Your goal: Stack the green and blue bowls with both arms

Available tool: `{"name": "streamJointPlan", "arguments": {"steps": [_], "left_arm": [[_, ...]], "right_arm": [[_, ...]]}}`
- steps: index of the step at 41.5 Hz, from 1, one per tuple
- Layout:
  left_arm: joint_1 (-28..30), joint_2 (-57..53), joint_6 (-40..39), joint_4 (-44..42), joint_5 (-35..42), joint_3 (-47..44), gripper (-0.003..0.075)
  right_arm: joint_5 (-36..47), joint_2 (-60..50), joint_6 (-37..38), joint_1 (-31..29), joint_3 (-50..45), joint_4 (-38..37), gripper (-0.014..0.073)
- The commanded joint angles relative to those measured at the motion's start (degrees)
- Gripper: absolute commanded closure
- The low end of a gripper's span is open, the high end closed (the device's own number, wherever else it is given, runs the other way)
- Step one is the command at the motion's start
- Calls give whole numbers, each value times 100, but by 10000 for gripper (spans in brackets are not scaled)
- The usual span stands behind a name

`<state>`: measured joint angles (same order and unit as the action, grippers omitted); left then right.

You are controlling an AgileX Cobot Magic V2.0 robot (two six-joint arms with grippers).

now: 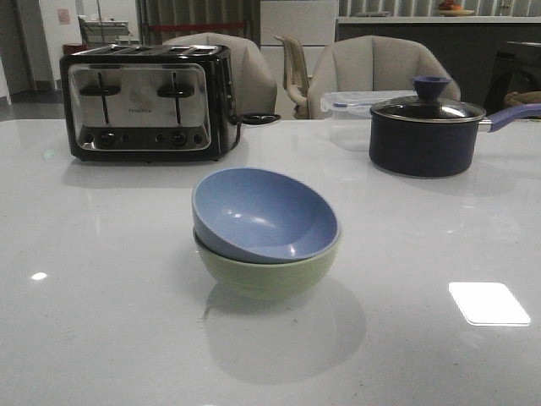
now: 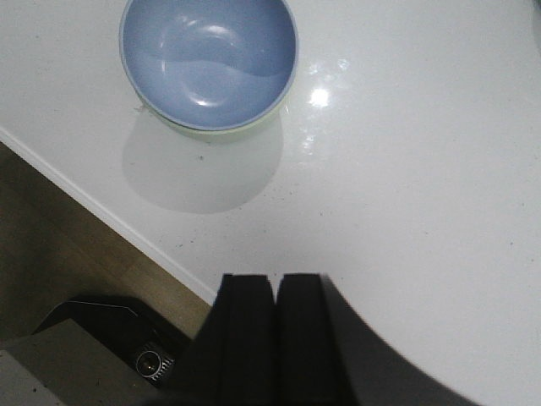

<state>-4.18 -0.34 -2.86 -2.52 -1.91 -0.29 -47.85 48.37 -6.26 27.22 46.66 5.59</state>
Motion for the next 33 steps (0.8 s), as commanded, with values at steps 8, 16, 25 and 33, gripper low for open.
{"name": "streamJointPlan", "arguments": {"steps": [8, 16, 25, 33], "left_arm": [[-5, -101, 7, 47, 548, -36, 622], [-5, -90, 7, 47, 548, -36, 622], [-5, -90, 7, 47, 548, -36, 622], [-5, -90, 7, 47, 548, -36, 622]], "right_arm": [[337, -62, 11, -21, 151, -30, 554], [342, -145, 11, -114, 143, -155, 554], [1296, -1285, 11, -1344, -545, -196, 554], [2312, -2631, 11, -2390, -1702, -196, 554]]}}
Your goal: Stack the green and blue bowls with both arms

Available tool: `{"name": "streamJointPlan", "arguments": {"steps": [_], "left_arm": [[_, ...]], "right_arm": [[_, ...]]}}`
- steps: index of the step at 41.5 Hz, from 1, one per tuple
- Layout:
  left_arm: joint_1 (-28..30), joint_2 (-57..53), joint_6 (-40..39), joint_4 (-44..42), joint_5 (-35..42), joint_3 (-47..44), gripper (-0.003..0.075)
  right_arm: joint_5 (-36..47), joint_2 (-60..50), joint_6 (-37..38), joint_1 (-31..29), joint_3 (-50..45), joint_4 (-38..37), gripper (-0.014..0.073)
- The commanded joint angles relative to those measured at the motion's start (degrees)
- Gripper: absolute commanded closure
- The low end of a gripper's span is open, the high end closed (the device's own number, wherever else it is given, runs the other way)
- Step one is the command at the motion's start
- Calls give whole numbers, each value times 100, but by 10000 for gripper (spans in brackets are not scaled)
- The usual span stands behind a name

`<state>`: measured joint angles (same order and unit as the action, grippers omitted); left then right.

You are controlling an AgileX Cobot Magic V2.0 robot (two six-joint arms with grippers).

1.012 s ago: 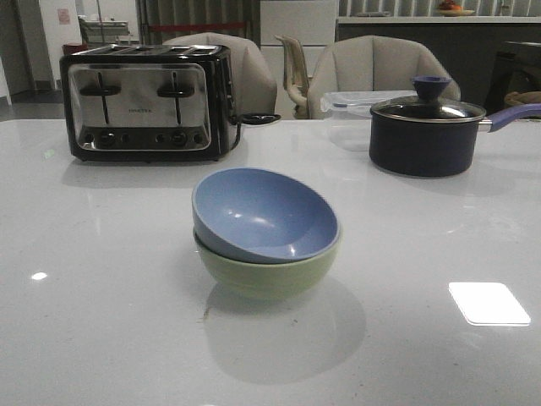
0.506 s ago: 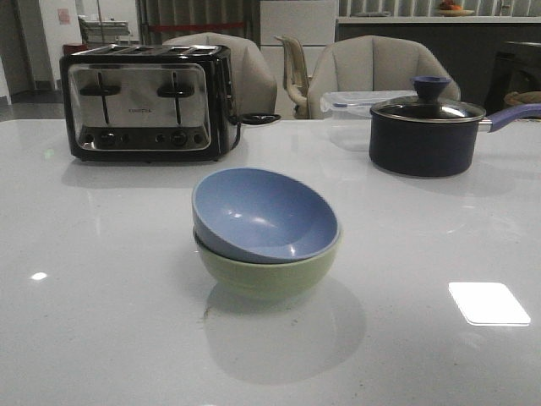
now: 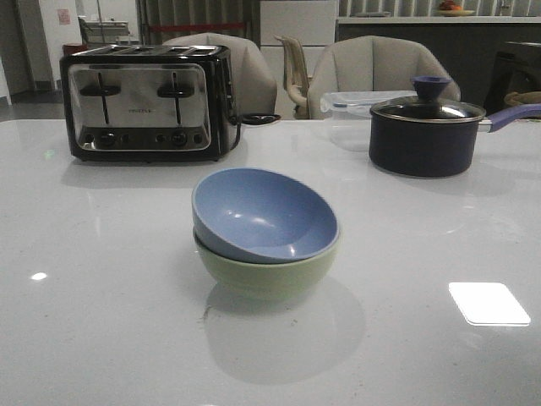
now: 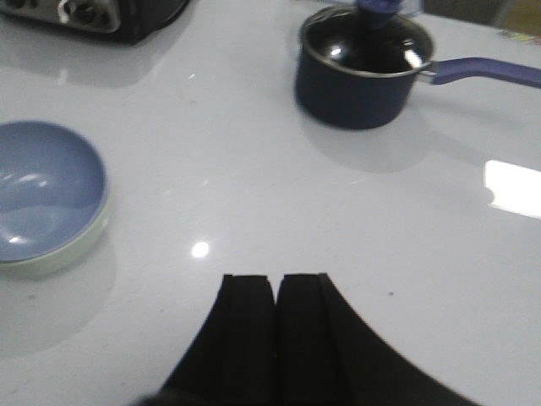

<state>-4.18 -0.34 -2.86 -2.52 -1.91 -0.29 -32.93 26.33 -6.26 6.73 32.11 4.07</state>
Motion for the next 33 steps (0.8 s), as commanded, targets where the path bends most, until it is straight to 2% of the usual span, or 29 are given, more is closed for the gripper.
{"name": "streamJointPlan", "arguments": {"steps": [1, 7, 15, 22, 26, 33], "left_arm": [[-5, -90, 7, 47, 548, -36, 622], [-5, -90, 7, 47, 548, -36, 622], [-5, -90, 7, 47, 548, -36, 622], [-5, -90, 7, 47, 548, -36, 622], [-5, -90, 7, 47, 548, -36, 622], [-5, -90, 7, 47, 548, -36, 622]], "right_arm": [[888, -574, 11, -462, -376, -45, 554], [1263, -1520, 11, -812, -1202, -18, 554], [1957, -2259, 11, -816, -2238, -18, 554], [2969, -2649, 11, -816, -3052, 81, 554], [3371, -2813, 11, -816, -3356, 159, 554], [3293, -2800, 11, -827, -3342, 179, 554]]}}
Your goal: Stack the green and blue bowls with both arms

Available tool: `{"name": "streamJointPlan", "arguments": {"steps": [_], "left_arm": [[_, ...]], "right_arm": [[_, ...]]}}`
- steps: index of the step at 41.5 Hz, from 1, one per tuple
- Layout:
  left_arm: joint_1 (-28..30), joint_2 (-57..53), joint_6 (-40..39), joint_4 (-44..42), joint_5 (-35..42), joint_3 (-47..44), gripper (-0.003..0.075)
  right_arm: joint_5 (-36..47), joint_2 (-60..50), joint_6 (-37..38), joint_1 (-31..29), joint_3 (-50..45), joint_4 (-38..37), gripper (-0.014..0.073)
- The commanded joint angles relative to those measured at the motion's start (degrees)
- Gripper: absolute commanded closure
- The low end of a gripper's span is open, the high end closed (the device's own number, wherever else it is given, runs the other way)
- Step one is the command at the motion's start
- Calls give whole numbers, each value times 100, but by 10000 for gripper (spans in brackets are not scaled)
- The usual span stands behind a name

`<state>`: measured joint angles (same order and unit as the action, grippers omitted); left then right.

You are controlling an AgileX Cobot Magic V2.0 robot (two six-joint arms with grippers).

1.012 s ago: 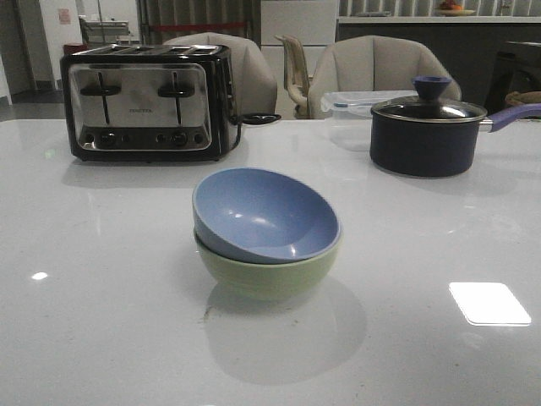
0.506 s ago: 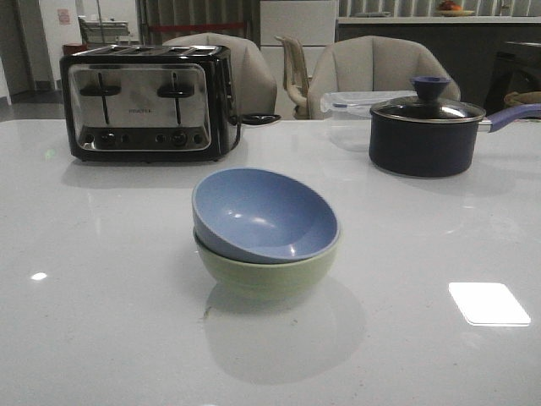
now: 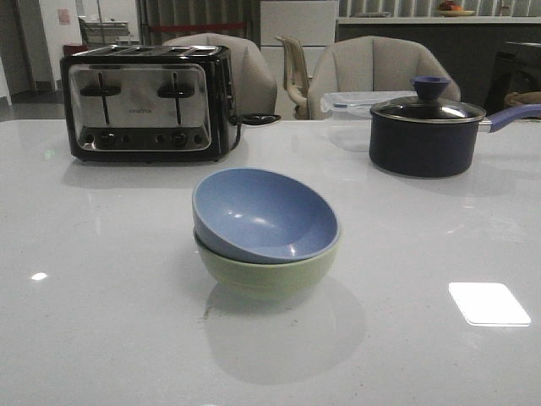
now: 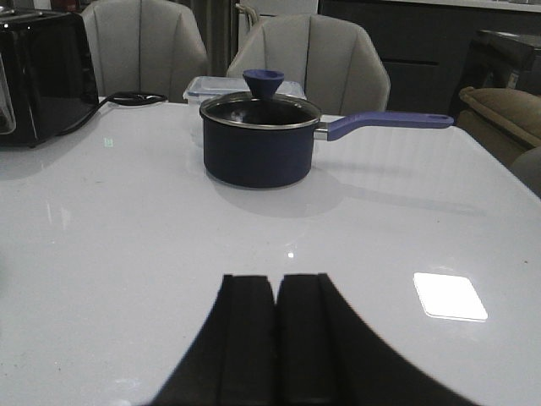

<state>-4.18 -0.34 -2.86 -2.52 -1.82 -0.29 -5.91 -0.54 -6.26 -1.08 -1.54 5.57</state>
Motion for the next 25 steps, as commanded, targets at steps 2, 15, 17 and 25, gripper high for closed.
{"name": "streamJointPlan", "arguments": {"steps": [2, 15, 17, 25], "left_arm": [[-5, -90, 7, 47, 539, -36, 622], [-5, -90, 7, 47, 539, -36, 622], [-5, -90, 7, 47, 539, -36, 622], [-5, -90, 7, 47, 539, -36, 622]], "right_arm": [[591, -113, 11, -46, 22, 29, 554], [986, -112, 246, -60, 17, -357, 554], [1049, -112, 626, -64, 17, -665, 554], [1072, -112, 920, -64, 17, -723, 554]]}}
